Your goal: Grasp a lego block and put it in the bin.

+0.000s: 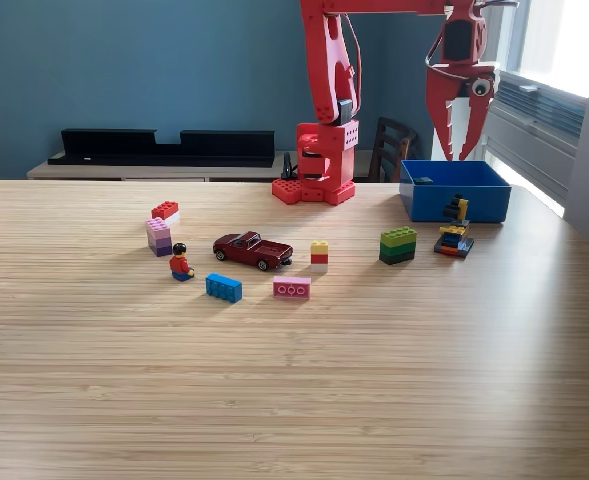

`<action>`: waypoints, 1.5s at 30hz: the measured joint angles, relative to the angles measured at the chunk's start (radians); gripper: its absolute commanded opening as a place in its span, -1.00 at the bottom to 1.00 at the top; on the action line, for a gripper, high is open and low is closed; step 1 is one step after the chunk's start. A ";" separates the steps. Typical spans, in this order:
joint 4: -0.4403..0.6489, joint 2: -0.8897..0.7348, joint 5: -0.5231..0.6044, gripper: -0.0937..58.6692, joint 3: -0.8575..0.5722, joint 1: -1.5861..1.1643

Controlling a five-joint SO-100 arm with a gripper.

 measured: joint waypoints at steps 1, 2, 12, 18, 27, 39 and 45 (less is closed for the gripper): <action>0.000 0.000 0.006 -0.99 0.000 0.043; 0.000 0.000 0.014 -0.99 0.000 0.086; 0.000 0.000 -0.021 -0.99 0.014 0.609; 0.000 0.000 -0.094 -0.99 0.048 0.856; 0.000 0.000 -0.117 -0.99 0.074 0.925; -0.037 0.000 -0.115 -0.99 0.074 0.954; -0.106 0.000 -0.098 -0.99 0.083 1.017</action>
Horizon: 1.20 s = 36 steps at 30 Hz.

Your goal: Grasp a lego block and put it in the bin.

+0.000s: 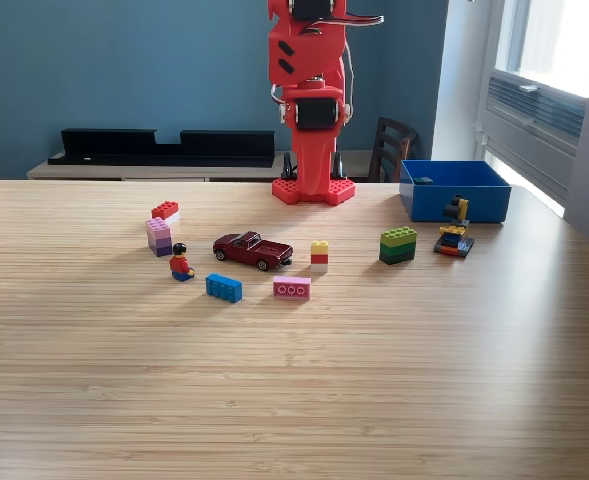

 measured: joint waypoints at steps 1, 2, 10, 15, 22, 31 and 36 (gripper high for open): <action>-0.015 0.000 0.002 -0.99 0.000 0.011; -0.028 0.000 0.002 -0.99 0.000 0.018; -0.181 0.000 0.020 -0.88 0.026 0.023; -0.253 0.000 0.034 -0.62 0.026 0.023; -0.296 0.000 0.023 -0.43 0.040 0.025; -0.295 -0.161 0.009 -0.41 -0.057 0.072; -0.295 -0.310 0.014 -0.42 -0.156 0.080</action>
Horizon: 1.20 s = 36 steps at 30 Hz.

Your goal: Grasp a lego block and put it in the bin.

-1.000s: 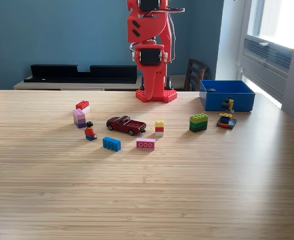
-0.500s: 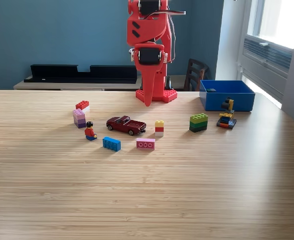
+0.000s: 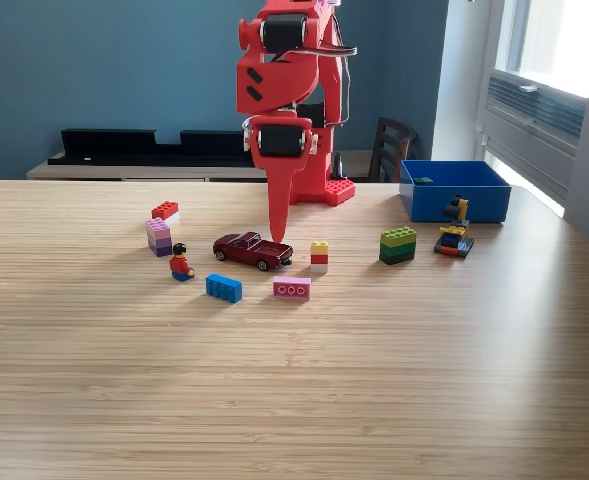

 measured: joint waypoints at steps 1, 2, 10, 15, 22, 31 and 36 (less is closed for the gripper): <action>0.005 -0.025 0.002 -0.42 -0.020 0.000; 0.012 -0.044 0.000 -0.42 -0.035 0.000; 0.058 -0.179 0.002 -0.44 -0.143 -0.026; 0.075 -0.252 -0.002 -0.46 -0.192 -0.046; 0.086 -0.344 0.005 -0.63 -0.262 -0.044; 0.094 -0.417 0.034 -1.00 -0.339 -0.044; 0.094 -0.417 0.089 -1.00 -0.342 -0.044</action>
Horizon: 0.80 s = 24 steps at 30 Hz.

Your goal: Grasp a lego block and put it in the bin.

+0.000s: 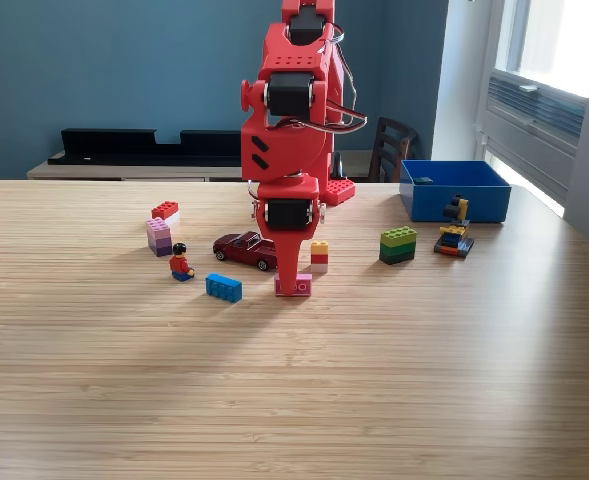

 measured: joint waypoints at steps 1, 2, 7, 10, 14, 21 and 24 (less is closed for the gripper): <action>0.000 0.000 0.011 -1.00 0.000 0.000; 0.000 0.000 0.020 -1.00 0.000 0.000; 0.064 0.000 0.049 -1.00 -0.008 0.000; 0.117 0.011 0.063 -1.00 -0.049 -0.025; 0.169 0.109 0.061 -1.00 -0.054 -0.092; 0.232 0.400 0.049 -1.00 0.014 -0.264; 0.242 0.520 0.032 -1.00 0.104 -0.380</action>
